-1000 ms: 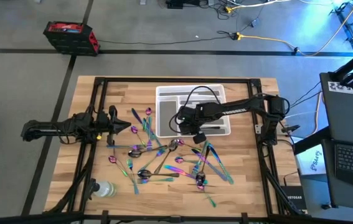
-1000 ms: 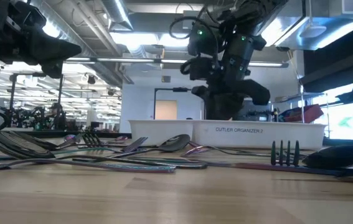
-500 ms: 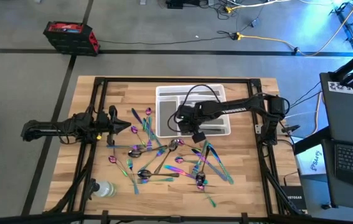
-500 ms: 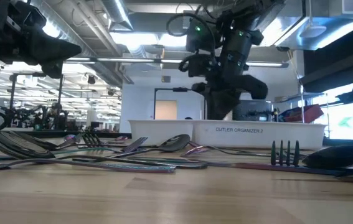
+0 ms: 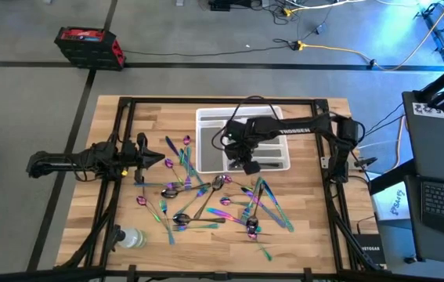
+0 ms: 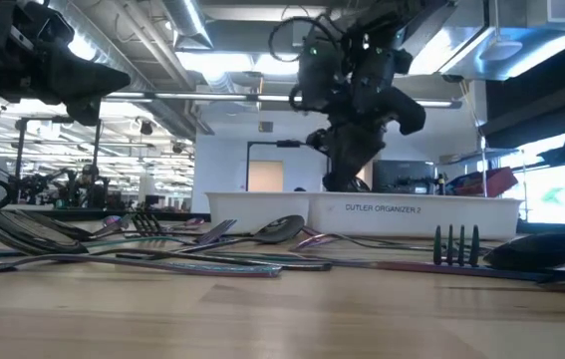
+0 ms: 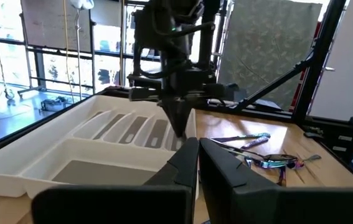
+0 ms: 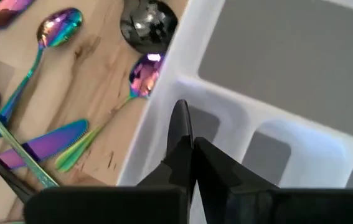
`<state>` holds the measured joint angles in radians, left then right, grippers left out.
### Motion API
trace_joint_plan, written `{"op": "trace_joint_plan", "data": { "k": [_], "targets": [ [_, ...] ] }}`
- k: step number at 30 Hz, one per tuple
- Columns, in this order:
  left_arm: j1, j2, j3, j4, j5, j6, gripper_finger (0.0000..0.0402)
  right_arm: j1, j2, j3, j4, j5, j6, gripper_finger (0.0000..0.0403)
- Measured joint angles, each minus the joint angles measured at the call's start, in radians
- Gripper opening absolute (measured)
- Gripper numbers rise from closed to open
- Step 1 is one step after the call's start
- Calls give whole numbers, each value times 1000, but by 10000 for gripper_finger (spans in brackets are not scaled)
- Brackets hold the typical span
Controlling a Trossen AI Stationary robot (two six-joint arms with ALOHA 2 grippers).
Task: Sort silverware
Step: Put the black spoon into the tray organizer
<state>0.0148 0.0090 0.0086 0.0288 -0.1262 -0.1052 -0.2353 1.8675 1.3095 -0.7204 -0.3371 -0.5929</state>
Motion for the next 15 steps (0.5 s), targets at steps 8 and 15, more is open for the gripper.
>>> {"op": "trace_joint_plan", "data": {
  "k": [8,15],
  "targets": [
    [0,0,0,0,0,0,0,-9,0,-23,2,-51,-43,5],
    [0,0,0,0,0,0,0,10,0,-23,6,-45,-40,27]
  ]
}}
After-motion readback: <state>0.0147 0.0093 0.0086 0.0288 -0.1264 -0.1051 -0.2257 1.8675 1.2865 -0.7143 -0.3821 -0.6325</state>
